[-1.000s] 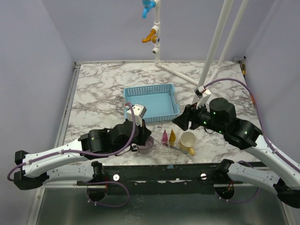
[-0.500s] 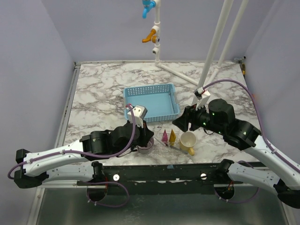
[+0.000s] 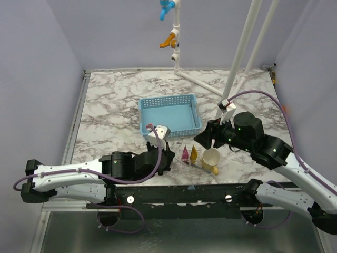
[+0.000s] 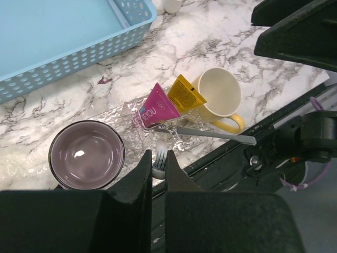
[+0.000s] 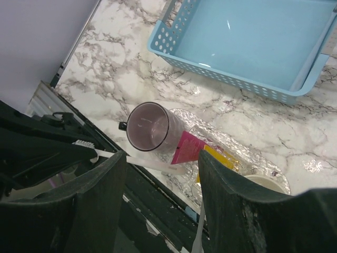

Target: Prepare toiletry sets of a toothbrush and toothpaste on the tray

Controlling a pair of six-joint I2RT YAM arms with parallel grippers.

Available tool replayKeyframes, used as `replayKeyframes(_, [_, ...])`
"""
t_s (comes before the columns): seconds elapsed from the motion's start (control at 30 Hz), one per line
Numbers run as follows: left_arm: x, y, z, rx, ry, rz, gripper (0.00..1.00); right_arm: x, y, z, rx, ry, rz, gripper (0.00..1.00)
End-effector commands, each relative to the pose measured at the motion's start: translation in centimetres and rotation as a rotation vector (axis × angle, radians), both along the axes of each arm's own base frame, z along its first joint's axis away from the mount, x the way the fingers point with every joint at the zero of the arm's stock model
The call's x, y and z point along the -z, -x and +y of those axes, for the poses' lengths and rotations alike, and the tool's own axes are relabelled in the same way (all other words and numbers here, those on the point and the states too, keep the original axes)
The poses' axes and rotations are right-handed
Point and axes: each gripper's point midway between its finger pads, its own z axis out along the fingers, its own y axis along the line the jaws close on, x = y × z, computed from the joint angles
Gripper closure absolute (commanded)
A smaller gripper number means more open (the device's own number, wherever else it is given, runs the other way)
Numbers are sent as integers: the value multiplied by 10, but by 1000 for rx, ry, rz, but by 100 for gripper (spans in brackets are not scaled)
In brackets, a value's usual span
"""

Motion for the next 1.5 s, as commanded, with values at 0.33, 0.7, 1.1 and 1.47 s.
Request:
replayKeyframes(0.33, [31, -2, 1, -129, -32, 1, 100, 12, 12, 0, -21, -17, 53, 39])
replayKeyframes(0.7, [45, -5, -3, -159, -31, 4, 100, 17, 13, 2, -22, -22, 74, 39])
replayKeyframes(1.1, [59, -10, -3, -216, -56, 10, 100, 23, 15, 3, -21, -31, 86, 39])
replayKeyframes(1.47, [75, -13, -8, -254, -103, 10, 100, 27, 15, 1, -17, -27, 90, 39])
